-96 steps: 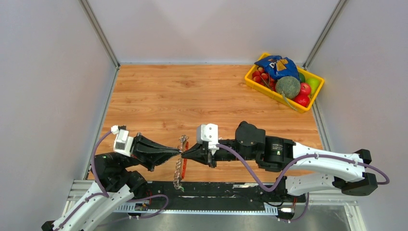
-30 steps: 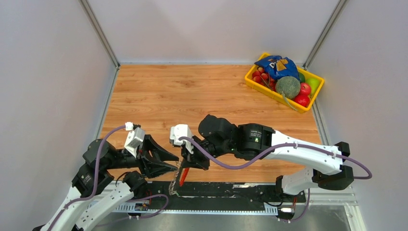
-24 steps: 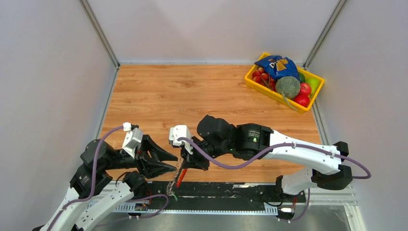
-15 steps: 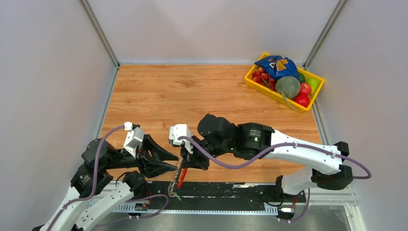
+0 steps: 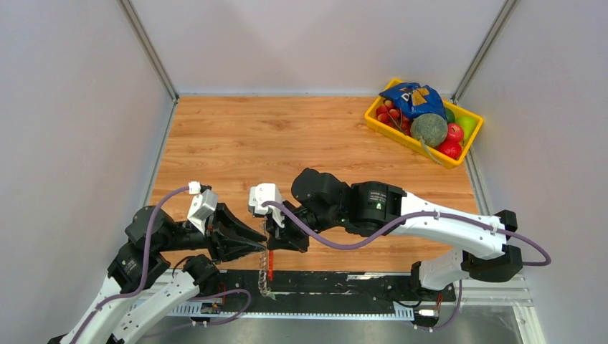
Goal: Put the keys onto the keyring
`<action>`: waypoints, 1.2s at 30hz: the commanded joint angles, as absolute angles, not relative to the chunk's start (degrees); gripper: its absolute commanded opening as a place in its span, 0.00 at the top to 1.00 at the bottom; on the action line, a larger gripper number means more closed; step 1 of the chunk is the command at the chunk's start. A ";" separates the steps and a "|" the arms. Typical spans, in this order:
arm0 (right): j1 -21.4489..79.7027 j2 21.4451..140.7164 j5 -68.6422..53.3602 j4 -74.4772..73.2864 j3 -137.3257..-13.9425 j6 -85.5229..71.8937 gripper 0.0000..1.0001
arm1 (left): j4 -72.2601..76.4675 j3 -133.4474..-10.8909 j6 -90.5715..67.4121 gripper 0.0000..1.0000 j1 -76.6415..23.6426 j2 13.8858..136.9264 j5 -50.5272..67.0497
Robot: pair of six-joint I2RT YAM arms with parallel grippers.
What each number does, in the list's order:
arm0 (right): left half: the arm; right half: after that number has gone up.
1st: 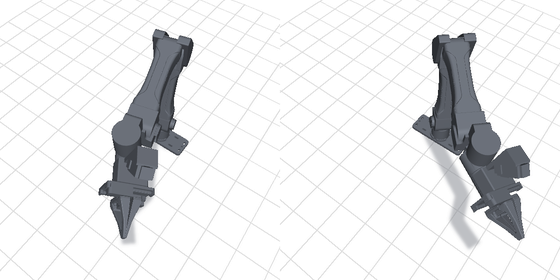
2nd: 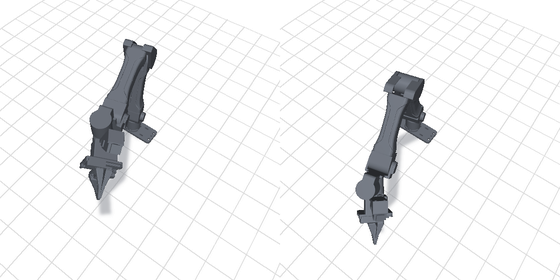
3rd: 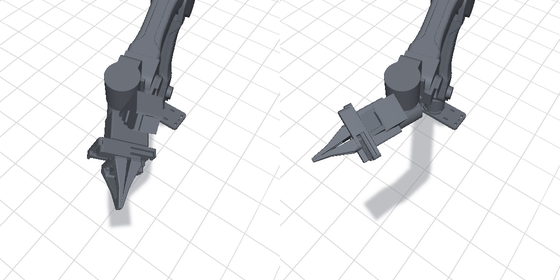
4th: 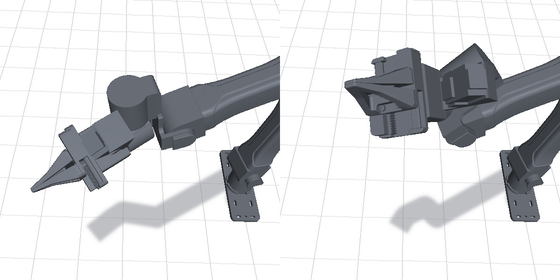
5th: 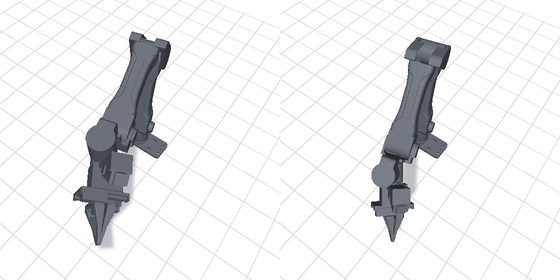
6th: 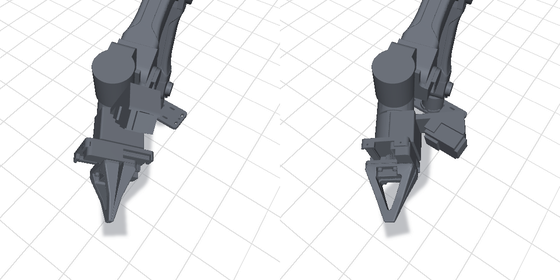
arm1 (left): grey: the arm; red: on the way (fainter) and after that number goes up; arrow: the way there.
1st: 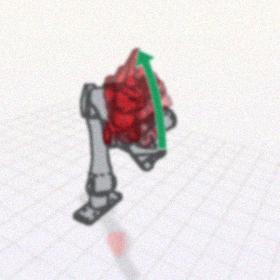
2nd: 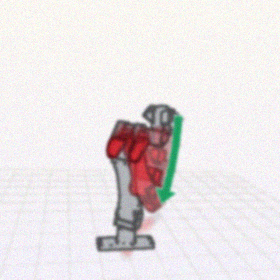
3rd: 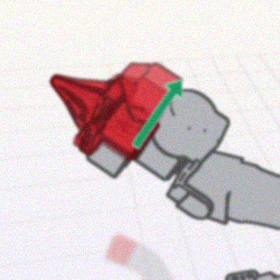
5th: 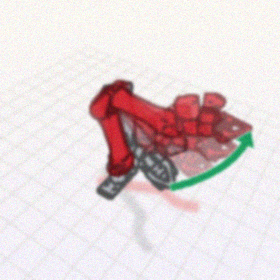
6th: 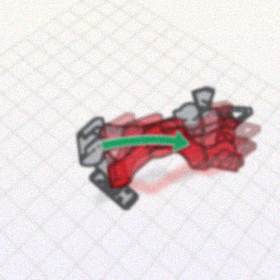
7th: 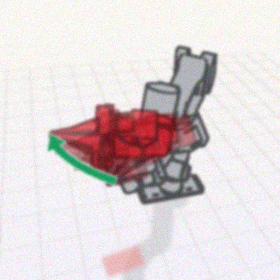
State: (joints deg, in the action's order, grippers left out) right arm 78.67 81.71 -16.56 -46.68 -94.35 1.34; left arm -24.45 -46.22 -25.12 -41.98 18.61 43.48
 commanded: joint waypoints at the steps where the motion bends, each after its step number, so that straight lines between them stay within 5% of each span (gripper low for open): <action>1: 78.51 81.83 -16.63 -45.15 -97.53 0.34 1.00 | -22.88 -45.97 -24.26 0.66 -42.01 18.87 44.58; 16: 78.54 81.71 -16.17 -45.16 -98.19 0.35 1.00 | -24.31 -45.68 -23.53 0.74 -41.94 19.54 44.74; 21: 78.49 81.58 -16.17 -45.09 -98.35 0.33 1.00 | -24.81 -45.71 -22.83 0.98 -42.01 20.00 44.98; 32: 78.49 77.88 -15.24 -42.43 -96.25 -1.24 1.00 | -22.78 -45.46 -22.35 1.00 -42.01 18.79 41.43; 36: 78.57 73.13 -14.01 -37.35 -90.78 -0.96 0.84 | -17.23 -44.63 -23.60 1.00 -42.01 15.04 40.28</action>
State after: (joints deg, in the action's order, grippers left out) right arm 78.65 80.23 -15.51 -45.43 -93.45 0.08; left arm -22.76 -45.54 -22.90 -41.98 18.33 41.95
